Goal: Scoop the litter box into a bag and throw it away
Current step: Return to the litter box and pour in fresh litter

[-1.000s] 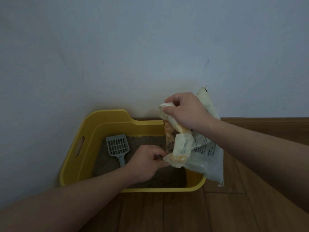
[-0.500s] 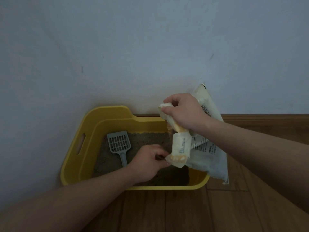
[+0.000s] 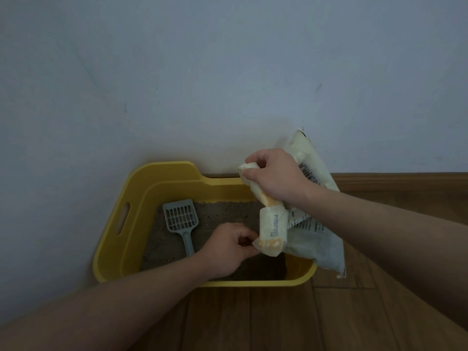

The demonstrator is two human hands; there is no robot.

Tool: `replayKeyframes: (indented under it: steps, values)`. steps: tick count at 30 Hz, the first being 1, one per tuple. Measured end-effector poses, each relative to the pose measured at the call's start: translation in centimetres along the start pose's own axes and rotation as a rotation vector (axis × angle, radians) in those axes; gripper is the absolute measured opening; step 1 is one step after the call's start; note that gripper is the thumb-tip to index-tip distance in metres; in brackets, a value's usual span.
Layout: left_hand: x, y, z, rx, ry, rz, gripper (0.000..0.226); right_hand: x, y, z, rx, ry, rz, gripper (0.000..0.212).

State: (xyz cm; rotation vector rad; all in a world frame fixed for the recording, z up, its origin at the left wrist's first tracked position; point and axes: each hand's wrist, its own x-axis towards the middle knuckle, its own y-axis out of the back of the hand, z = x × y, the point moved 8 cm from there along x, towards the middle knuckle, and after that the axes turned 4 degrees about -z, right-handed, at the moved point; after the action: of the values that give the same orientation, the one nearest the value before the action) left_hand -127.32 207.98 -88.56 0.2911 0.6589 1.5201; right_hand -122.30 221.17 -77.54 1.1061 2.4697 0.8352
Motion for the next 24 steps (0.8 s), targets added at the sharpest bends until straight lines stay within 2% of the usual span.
replayKeyframes:
  steps: [13,24]
  values:
    - [-0.4,0.9,1.3,-0.027,0.043,0.045,0.013,-0.5,2.6,0.1,0.122,-0.004,0.048,0.028]
    - [-1.0,2.1,4.4,-0.037,0.008,0.071,0.012,-1.8,6.4,-0.6,0.14,-0.001,0.123,0.027]
